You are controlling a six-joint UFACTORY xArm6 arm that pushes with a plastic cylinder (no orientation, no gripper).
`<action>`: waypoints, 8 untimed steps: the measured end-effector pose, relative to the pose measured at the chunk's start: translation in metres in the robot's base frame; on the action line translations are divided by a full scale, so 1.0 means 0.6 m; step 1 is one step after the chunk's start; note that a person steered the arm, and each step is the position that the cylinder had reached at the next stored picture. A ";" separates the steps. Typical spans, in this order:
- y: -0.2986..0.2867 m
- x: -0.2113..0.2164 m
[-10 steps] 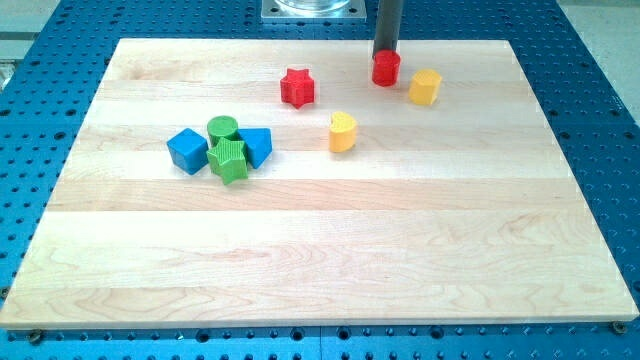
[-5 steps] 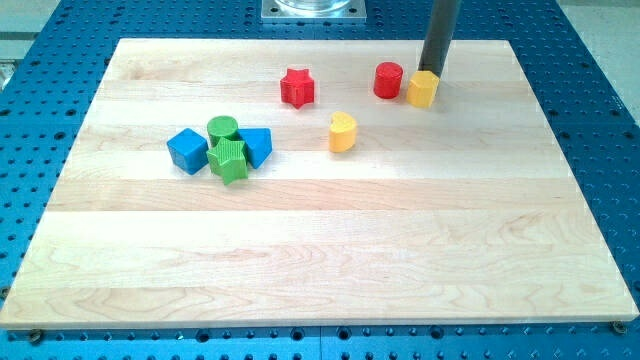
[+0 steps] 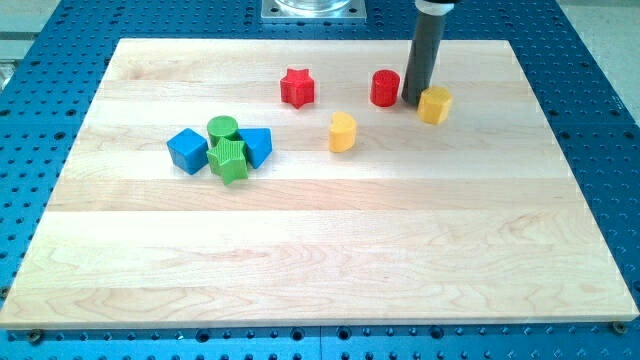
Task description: Separate the red blocks and hexagon from each other
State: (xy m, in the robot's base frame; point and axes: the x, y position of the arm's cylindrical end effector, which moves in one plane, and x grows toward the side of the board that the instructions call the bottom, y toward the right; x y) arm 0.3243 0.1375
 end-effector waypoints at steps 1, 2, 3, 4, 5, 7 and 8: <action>0.006 -0.021; 0.057 -0.070; 0.052 -0.017; 0.052 0.025; 0.049 0.037; 0.010 0.000; -0.039 0.050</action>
